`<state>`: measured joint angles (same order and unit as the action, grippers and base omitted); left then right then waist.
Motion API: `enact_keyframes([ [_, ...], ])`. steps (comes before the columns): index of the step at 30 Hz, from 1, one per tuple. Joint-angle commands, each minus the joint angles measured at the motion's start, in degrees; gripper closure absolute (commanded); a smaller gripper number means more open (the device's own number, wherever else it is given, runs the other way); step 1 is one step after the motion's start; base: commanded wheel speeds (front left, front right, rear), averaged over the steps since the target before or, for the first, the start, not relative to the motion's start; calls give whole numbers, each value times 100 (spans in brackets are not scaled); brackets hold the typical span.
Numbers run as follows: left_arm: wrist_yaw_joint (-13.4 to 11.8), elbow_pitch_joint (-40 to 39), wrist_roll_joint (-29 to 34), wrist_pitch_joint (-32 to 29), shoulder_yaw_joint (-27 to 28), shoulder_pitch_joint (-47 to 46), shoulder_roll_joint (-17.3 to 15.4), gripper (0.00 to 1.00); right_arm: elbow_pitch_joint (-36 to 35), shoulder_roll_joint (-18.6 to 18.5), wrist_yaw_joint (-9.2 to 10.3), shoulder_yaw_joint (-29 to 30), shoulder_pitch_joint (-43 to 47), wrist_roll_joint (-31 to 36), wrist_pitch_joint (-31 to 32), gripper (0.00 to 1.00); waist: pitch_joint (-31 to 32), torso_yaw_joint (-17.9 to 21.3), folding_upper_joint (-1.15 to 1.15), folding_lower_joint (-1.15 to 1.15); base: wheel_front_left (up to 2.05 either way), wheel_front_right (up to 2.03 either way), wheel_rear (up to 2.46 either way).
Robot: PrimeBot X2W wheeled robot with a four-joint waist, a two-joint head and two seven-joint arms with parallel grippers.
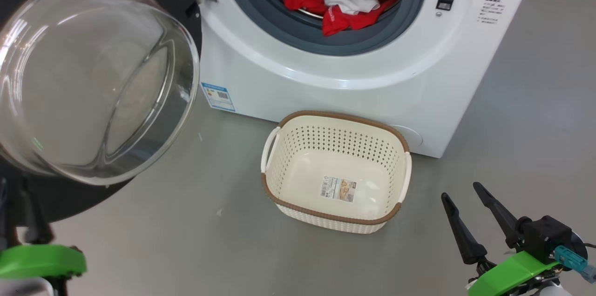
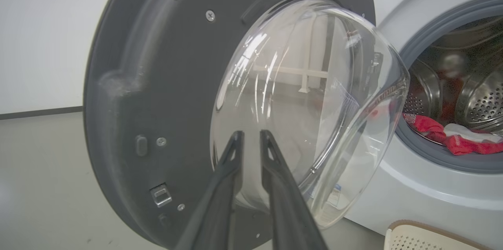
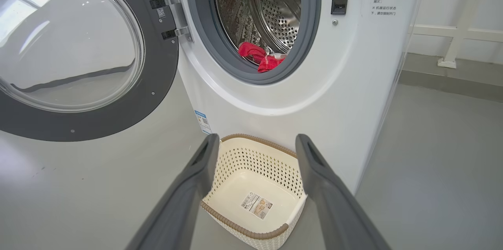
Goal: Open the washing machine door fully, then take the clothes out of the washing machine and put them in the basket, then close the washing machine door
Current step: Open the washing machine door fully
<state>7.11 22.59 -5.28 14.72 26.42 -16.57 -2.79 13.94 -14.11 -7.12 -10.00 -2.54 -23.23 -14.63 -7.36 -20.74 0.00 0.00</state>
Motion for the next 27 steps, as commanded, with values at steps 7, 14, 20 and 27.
enact_keyframes([
  [7,36,-543,-209,28,-362,523,-85,0,-145,11,-36,32,106,-11,-37,0,172,266,0,0,0,0,0],
  [14,37,-815,-351,28,-791,816,-47,0,-169,55,-36,154,115,3,-37,0,179,559,0,0,0,0,0],
  [20,37,-929,-482,28,-1323,960,-75,0,-184,91,-36,258,137,2,-37,0,194,810,0,0,0,0,0],
  [27,37,-1099,-618,28,-1690,1145,-149,0,-205,137,-36,419,183,9,-37,0,216,1122,0,0,0,0,0],
])
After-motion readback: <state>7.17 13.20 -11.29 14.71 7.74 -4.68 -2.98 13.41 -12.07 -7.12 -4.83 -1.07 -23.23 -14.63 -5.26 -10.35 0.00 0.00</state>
